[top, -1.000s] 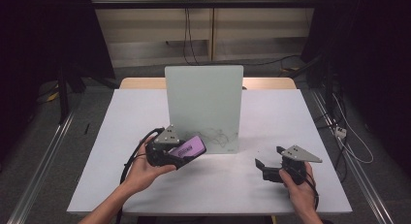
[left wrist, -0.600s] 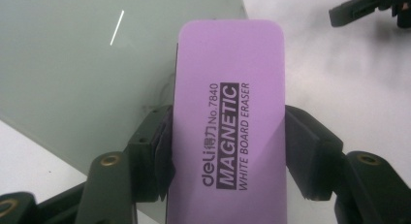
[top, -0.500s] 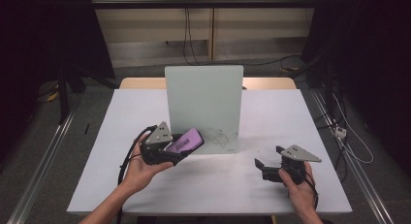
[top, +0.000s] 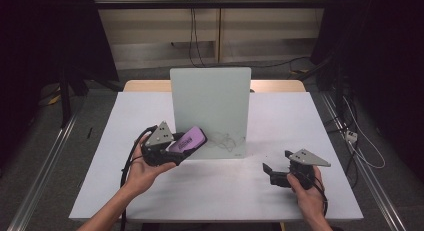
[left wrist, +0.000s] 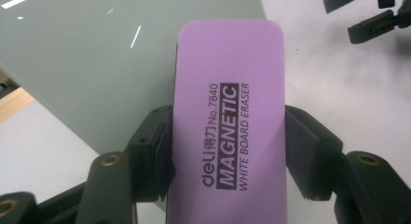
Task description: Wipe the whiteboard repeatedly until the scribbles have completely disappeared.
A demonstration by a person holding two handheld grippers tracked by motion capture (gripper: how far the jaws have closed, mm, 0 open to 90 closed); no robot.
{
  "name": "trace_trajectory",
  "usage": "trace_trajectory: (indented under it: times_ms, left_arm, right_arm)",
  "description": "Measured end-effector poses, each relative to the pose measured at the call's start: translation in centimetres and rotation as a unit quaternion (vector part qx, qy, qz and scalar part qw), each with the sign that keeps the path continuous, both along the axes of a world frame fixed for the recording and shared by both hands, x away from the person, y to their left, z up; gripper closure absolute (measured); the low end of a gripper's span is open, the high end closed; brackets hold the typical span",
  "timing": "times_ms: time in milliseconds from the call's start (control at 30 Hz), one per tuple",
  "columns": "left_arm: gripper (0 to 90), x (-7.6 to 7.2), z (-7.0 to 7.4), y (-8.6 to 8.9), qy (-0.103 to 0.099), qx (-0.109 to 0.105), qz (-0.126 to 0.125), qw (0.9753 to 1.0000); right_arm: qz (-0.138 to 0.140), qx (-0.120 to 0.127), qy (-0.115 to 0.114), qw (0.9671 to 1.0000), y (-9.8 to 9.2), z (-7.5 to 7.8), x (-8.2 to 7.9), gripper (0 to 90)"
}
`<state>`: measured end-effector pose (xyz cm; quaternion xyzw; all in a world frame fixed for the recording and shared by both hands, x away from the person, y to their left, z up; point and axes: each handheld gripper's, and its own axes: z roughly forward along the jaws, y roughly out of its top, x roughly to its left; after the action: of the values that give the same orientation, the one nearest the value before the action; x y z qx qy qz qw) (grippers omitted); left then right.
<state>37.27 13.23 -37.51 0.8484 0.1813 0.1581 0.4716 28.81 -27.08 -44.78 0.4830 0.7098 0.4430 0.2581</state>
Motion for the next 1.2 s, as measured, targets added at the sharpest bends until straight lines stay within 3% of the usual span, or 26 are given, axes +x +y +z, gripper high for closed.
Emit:
trace_trajectory:
  times_ms: [433, 600, 667, 967, 1033, 1200]
  left_arm:
    - [40.2, 0.9, 0.7, -0.4, -0.029, 0.018, 0.014, 0.9993]
    - [40.2, 1.1, 0.0, -0.9, -0.052, 0.043, 0.008, 0.9977]
    - [40.3, 1.2, -0.3, -1.1, -0.051, 0.047, 0.008, 0.9976]
    - [40.5, 0.6, -0.8, -2.1, -0.086, 0.102, 0.003, 0.9911]
    - [40.5, 0.5, -1.0, -2.4, -0.086, 0.109, 0.001, 0.9903]
    - [40.6, 0.5, -1.2, -2.5, -0.079, 0.108, 0.004, 0.991]
  right_arm:
    - [0.001, 0.002, -0.003, 1.0, -0.4, 0.1, -0.4, 7.1]
    - [0.003, 0.001, -0.002, 1.0, -0.2, 0.1, -0.3, 7.1]
    - [0.003, 0.0, -0.002, 1.0, -0.1, 0.0, -0.3, 7.1]
    - [0.002, 0.003, -0.002, 1.0, -0.2, 0.1, -0.3, 7.0]
    - [0.003, 0.002, -0.002, 1.0, -0.2, 0.1, -0.3, 7.1]
    - [0.004, 0.0, -0.004, 1.0, -0.1, 0.1, -0.3, 7.1]
